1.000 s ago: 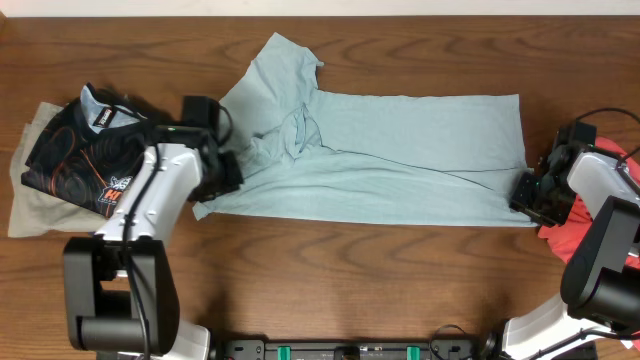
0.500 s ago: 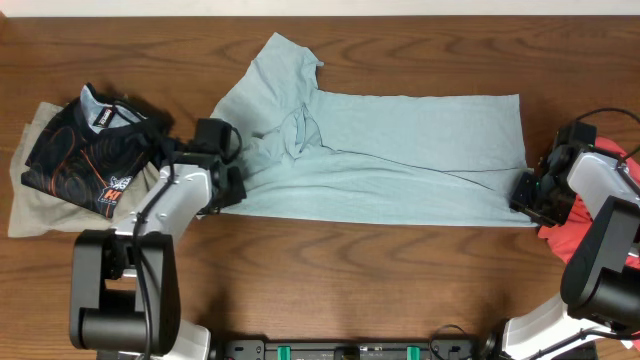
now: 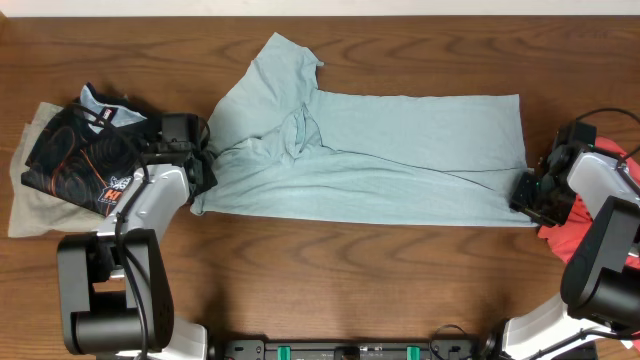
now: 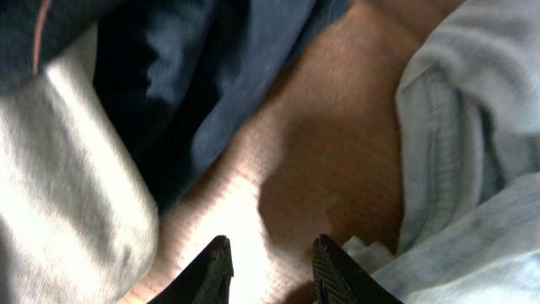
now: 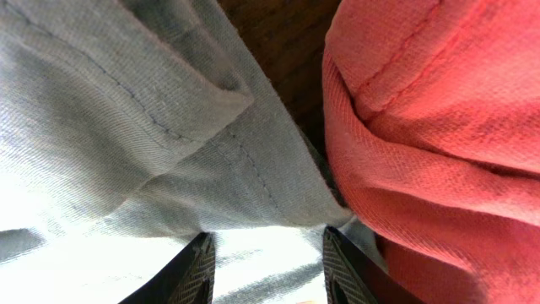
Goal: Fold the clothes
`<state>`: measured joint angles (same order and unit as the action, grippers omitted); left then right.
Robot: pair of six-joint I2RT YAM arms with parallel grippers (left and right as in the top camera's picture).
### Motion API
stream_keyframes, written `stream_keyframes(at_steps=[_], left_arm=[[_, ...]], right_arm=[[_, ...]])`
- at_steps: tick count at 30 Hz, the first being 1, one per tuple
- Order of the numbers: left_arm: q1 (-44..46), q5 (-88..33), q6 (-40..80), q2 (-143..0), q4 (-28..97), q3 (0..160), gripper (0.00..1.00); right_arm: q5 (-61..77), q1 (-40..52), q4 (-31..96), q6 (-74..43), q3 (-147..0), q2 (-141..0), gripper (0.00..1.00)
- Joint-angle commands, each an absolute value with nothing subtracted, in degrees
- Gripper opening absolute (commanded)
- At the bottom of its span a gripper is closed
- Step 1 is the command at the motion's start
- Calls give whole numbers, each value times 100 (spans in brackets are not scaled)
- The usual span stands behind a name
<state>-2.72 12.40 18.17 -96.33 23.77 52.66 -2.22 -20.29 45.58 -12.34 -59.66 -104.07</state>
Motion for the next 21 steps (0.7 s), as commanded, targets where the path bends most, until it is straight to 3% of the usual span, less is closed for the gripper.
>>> stream_keyframes(at_steps=[1, 8, 13, 17, 21], left_arm=[[-283, 1194, 1785, -9607, 2482, 5308, 34], [-283, 1044, 1782, -9118, 2803, 5725, 34], [-266, -14, 1787, -8632, 2757, 5774, 34], [-104, -346, 1782, -8711, 2759, 5730, 34], [97, -349, 1785, -8919, 2766, 5621, 34]], right_arm=[[-451, -2106, 4580, -1173, -5828, -10495, 41], [-242, -2106, 4591, -1168, -5909, -10484, 41], [56, -2104, 4901, -1170, -6427, -10322, 43], [534, -2097, 4987, -1083, -6982, -10123, 49], [797, -2095, 4974, -867, -7116, -10116, 50]])
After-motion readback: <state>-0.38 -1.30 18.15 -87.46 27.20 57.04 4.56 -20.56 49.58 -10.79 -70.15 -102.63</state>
